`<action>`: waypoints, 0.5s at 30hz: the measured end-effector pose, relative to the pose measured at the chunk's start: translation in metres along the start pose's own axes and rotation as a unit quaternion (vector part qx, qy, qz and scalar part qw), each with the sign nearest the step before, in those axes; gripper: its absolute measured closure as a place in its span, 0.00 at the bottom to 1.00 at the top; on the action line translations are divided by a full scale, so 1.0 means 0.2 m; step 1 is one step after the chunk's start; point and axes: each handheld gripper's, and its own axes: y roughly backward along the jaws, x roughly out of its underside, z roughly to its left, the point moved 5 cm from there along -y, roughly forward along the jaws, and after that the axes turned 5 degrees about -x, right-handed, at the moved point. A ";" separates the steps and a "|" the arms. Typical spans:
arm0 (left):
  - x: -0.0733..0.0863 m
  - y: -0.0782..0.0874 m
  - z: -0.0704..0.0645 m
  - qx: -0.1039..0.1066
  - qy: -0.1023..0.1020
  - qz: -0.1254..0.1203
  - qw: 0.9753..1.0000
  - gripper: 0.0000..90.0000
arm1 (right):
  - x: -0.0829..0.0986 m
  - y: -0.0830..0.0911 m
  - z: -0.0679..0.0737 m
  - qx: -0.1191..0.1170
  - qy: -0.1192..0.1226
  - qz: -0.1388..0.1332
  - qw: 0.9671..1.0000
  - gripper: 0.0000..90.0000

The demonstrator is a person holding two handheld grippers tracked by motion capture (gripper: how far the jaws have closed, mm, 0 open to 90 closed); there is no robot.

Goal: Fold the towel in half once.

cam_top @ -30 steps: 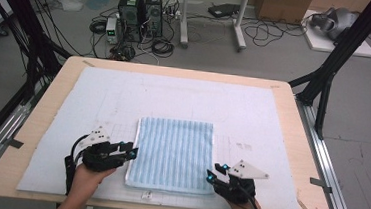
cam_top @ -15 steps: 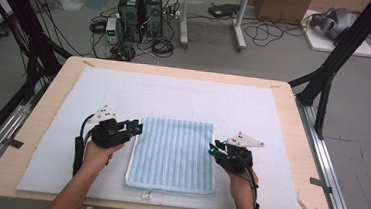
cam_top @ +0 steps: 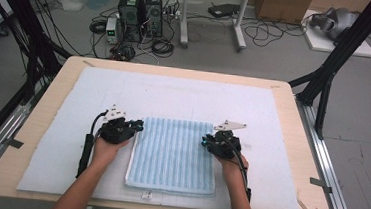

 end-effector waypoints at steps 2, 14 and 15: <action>0.01 -0.03 -0.01 -0.013 -0.012 0.015 1.000 0.93 | 0.03 -0.01 -0.02 0.011 -0.001 0.016 1.000 0.84; 0.02 -0.04 0.03 -0.024 0.005 0.031 0.999 0.83 | 0.07 0.06 -0.08 0.022 -0.018 -0.012 1.000 0.81; 0.02 -0.02 0.04 -0.019 0.006 0.026 0.999 0.75 | 0.07 0.08 -0.08 0.021 -0.020 -0.022 0.999 0.78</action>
